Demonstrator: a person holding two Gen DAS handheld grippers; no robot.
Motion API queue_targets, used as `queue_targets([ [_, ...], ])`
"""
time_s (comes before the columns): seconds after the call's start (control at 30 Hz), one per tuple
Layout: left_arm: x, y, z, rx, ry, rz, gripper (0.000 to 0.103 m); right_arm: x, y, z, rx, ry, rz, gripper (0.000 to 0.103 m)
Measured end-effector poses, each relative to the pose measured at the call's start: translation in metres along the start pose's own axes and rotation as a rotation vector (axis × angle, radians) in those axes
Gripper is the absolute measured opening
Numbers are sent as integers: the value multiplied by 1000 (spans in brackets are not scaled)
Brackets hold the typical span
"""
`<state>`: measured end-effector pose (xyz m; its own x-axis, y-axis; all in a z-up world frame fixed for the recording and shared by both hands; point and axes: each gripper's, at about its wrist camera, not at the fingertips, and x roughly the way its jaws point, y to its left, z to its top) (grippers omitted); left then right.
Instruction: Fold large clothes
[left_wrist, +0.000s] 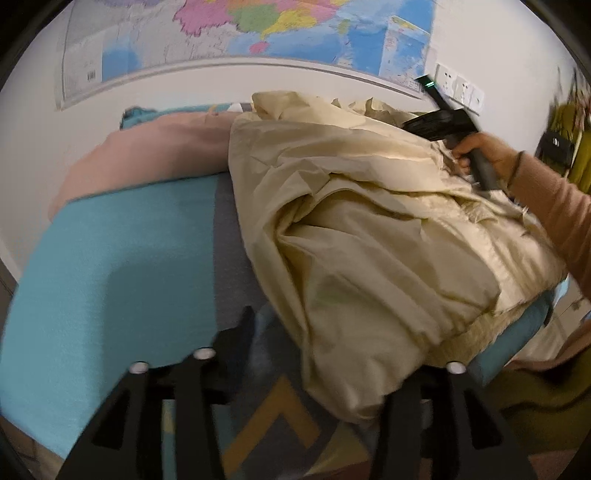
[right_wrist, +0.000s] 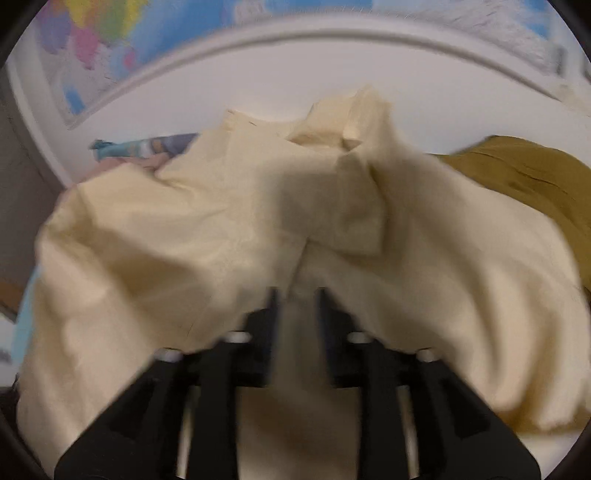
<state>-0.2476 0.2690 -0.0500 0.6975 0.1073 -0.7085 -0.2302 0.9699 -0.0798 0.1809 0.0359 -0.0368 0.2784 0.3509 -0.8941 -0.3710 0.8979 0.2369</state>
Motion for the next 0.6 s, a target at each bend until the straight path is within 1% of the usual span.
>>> queue_targets([
  [0.03,-2,0,-2,19,0,-2,50,-24,-5,-9,2,-46,14,48],
  [0.07,-6,0,-4,34,-7,-14,51,-44,-11,-18,9,-76,43,57],
  [0.1,-8,0,-3,47,-14,-28,51,-70,-19,-34,26,-104,99,61],
  [0.13,-13,-2,-3,70,-27,-59,51,-84,-25,-45,37,-114,123,64],
  [0.17,-18,-5,-4,92,-38,-98,50,-104,-32,-64,44,-123,150,65],
  [0.2,-25,-7,-6,120,-51,-150,50,-117,-36,-79,45,-127,169,66],
  [0.23,-33,-12,-11,174,-68,-211,51,-134,-41,-103,54,-131,180,72],
  [0.27,-34,-16,-14,208,-62,-216,55,-143,-46,-119,68,-134,174,78],
  [0.3,-32,-19,-15,231,-44,-200,58,-153,-51,-140,90,-136,164,79],
  [0.33,-30,-19,-16,244,-18,-182,58,-157,-54,-155,104,-129,152,79],
  [0.4,-31,-15,-14,221,-13,-189,58,-170,-65,-197,174,-122,132,79],
  [0.43,-31,-14,-12,218,-14,-180,59,-176,-70,-216,207,-118,130,79],
  [0.47,-30,-14,-10,219,-13,-136,67,-184,-76,-232,231,-119,127,79],
  [0.5,-27,-15,-9,222,-8,-106,71,-187,-80,-244,260,-124,126,80],
  [0.53,-23,-17,-7,223,0,-83,71,-192,-85,-257,286,-128,136,84],
  [0.57,-21,-18,-5,218,4,-90,71,-195,-84,-272,305,-118,148,86],
  [0.6,-19,-20,-4,215,5,-99,71,-200,-83,-281,302,-113,145,87],
])
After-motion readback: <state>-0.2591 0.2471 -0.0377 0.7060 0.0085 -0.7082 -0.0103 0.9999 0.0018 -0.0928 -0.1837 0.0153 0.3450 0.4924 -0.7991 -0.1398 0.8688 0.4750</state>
